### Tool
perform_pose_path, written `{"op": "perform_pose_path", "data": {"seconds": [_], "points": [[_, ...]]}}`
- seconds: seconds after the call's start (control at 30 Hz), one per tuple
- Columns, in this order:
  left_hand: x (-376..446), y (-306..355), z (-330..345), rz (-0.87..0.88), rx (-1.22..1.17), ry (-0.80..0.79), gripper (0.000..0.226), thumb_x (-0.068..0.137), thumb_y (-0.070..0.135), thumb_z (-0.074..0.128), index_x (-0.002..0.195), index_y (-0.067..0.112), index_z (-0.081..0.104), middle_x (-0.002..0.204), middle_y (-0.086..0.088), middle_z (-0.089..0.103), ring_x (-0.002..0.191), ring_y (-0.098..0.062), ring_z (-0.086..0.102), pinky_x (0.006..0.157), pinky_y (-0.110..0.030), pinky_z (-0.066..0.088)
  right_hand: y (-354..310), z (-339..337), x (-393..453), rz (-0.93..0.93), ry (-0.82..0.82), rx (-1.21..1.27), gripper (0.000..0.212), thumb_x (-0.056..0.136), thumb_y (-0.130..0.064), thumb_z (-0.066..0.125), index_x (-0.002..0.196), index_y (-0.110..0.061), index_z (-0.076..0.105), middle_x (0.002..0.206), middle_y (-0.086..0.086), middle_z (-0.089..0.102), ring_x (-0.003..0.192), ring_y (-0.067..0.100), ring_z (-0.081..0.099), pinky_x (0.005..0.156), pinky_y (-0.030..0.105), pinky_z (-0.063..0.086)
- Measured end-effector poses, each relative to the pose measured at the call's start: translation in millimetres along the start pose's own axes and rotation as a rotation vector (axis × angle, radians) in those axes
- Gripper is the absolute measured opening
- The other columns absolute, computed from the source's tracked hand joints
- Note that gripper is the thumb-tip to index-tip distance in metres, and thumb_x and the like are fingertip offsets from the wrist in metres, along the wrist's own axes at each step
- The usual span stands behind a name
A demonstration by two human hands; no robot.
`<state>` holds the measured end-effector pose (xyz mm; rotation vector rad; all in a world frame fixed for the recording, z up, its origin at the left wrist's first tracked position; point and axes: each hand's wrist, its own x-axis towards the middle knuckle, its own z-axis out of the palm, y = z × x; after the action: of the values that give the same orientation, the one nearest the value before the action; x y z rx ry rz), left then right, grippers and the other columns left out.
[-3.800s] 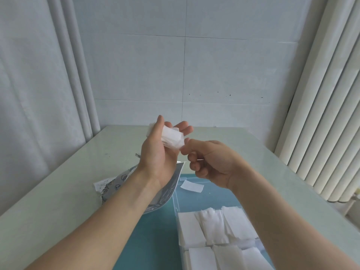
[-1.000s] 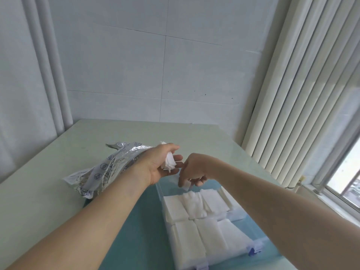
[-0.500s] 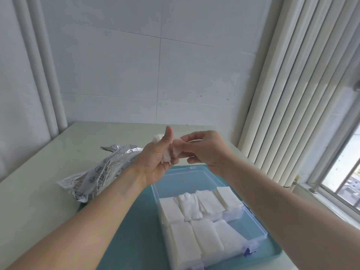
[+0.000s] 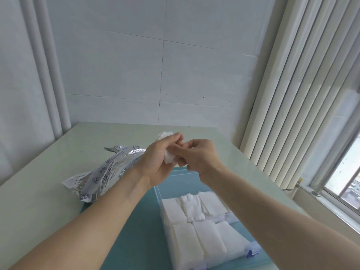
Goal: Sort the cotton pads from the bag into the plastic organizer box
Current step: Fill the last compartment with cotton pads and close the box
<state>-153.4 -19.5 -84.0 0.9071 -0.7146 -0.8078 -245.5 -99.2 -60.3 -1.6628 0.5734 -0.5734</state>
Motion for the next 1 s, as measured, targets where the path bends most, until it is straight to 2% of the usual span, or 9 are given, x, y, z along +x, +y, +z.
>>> {"op": "perform_pose_path", "data": {"seconds": [0.27,0.37,0.43,0.53,0.63,0.73,0.8,0.9,1.0], "points": [[-1.4,-1.8,7.6,0.098,0.026,0.008,0.03,0.094,0.023,0.056,0.069,0.01,0.044,0.065,-0.007,0.037,0.054,-0.018,0.041,0.052,-0.024,0.042,6.8,3.2,1.4,-0.011,0.124,0.101,0.038,0.081,-0.029,0.083,0.069,-0.014,0.05,0.058,0.003,0.061,0.041,0.007,0.055,0.042,0.015,0.039],[-3.1,-2.0,8.0,0.037,0.049,0.131,0.032,0.097,0.027,0.055,0.07,0.012,0.045,0.066,-0.006,0.041,0.054,-0.018,0.045,0.052,-0.026,0.041,8.1,6.1,1.3,-0.006,0.038,-0.186,0.042,0.084,-0.041,0.075,0.066,-0.015,0.049,0.051,-0.001,0.049,0.039,0.009,0.041,0.044,0.019,0.033],[-5.2,-2.4,7.6,-0.011,0.006,0.187,0.033,0.099,0.029,0.052,0.07,0.016,0.045,0.069,-0.003,0.048,0.059,-0.016,0.048,0.061,-0.027,0.041,3.1,-1.3,3.3,-0.048,-0.001,-0.382,0.045,0.081,-0.047,0.077,0.064,-0.018,0.047,0.052,-0.006,0.042,0.043,0.01,0.036,0.046,0.022,0.03],[-15.1,5.3,9.0,-0.081,0.007,0.149,0.033,0.097,0.028,0.053,0.067,0.016,0.047,0.067,-0.005,0.055,0.06,-0.019,0.054,0.061,-0.031,0.043,-12.3,-23.6,-0.3,-0.163,-0.085,-0.463,0.035,0.073,-0.036,0.088,0.088,-0.02,0.06,0.077,-0.008,0.055,0.061,0.007,0.051,0.053,0.019,0.036],[-30.3,13.5,12.7,-0.184,0.126,-0.067,0.022,0.087,0.023,0.058,0.068,0.016,0.051,0.063,-0.003,0.04,0.051,-0.018,0.041,0.045,-0.025,0.033,-25.3,-44.3,-13.2,-0.32,-0.365,-0.419,0.053,0.081,-0.017,0.082,0.128,-0.025,0.057,0.121,-0.003,0.06,0.103,0.014,0.063,0.076,0.017,0.051],[-37.3,10.7,18.4,-0.255,0.217,-0.251,0.023,0.08,0.005,0.058,0.079,0.015,0.037,0.067,-0.002,0.026,0.053,-0.016,0.024,0.045,-0.024,0.023,-34.9,-57.2,-24.9,-0.261,-0.55,-0.374,0.055,0.085,-0.009,0.071,0.136,-0.024,0.056,0.133,-0.003,0.061,0.118,0.013,0.061,0.097,0.027,0.052],[-42.8,7.0,24.6,-0.304,0.242,-0.346,0.035,0.068,-0.008,0.051,0.084,0.014,0.028,0.069,-0.003,0.025,0.057,-0.017,0.022,0.047,-0.026,0.021,-40.3,-68.6,-32.1,-0.286,-0.569,-0.503,0.042,0.085,-0.007,0.072,0.125,-0.016,0.066,0.118,-0.003,0.07,0.105,0.011,0.067,0.091,0.022,0.054],[-51.1,3.6,39.6,-0.386,0.177,-0.472,0.041,0.06,-0.012,0.046,0.093,0.011,0.042,0.076,-0.006,0.027,0.062,-0.018,0.028,0.053,-0.029,0.022,-37.8,-85.8,-43.8,-0.321,-0.576,-0.514,0.016,0.094,-0.008,0.068,0.11,-0.007,0.069,0.092,0.0,0.072,0.067,0.008,0.061,0.068,0.018,0.051],[-60.2,7.7,56.7,-0.383,0.284,-0.423,0.048,0.068,-0.009,0.049,0.115,-0.001,0.053,0.094,-0.017,0.055,0.08,-0.031,0.058,0.069,-0.033,0.05,-33.4,-98.0,-49.8,-0.385,-0.516,-0.611,0.014,0.099,-0.015,0.063,0.111,-0.009,0.065,0.093,0.0,0.07,0.064,0.008,0.056,0.066,0.018,0.047]]}}
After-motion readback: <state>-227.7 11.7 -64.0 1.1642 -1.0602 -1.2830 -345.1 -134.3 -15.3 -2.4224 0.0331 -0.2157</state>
